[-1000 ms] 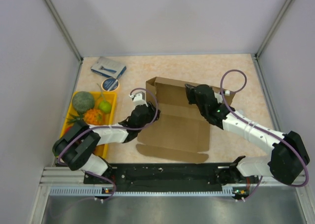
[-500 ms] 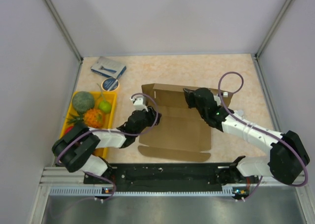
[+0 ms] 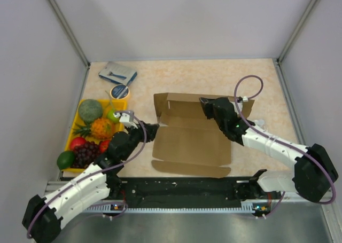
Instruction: Fold the paper box
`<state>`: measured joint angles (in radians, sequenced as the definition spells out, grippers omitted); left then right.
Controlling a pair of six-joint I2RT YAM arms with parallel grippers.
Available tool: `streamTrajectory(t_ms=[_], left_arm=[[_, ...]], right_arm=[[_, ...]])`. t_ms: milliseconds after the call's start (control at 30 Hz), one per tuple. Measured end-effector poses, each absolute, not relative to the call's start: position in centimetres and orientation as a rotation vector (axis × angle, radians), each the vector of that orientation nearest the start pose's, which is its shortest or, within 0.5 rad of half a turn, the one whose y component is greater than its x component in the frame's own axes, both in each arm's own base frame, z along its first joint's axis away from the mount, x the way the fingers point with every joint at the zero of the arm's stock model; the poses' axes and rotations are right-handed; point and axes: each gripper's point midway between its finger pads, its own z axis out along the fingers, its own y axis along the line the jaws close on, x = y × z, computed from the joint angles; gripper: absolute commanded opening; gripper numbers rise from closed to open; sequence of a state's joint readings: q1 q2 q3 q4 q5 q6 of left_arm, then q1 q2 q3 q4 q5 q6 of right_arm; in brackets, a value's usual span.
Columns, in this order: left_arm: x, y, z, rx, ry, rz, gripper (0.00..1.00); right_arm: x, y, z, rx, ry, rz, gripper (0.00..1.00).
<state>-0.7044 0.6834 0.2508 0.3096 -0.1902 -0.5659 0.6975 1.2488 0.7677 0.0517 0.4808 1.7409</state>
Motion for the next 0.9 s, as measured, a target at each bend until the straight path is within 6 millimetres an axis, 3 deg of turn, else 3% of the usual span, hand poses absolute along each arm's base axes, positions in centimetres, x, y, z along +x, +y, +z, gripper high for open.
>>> streamTrajectory(t_ms=[233,400,567,633,733,900], left_arm=[[27.0,-14.3,16.4,-0.166,1.812,-0.666,0.53],[29.1,-12.2,15.9,-0.243,1.836,-0.683,0.66],[29.4,-14.5,16.7,-0.098,1.828,-0.841,0.68],[28.8,-15.5,17.8,-0.021,1.796,-0.892,0.61],[28.0,-16.1,19.7,0.063,1.727,-0.907,0.37],[26.9,-16.8,20.2,0.105,1.707,-0.888,0.36]], right_arm=[[33.7,23.2,20.8,1.217,1.712,1.066,0.0],[33.2,23.2,20.6,1.192,1.733,1.074,0.0],[32.9,23.2,20.8,1.175,1.743,1.086,0.0],[32.8,23.2,20.8,1.175,1.744,1.086,0.0],[32.8,23.3,20.8,1.175,1.745,1.087,0.0],[32.8,23.3,20.8,1.186,1.742,1.094,0.0]])
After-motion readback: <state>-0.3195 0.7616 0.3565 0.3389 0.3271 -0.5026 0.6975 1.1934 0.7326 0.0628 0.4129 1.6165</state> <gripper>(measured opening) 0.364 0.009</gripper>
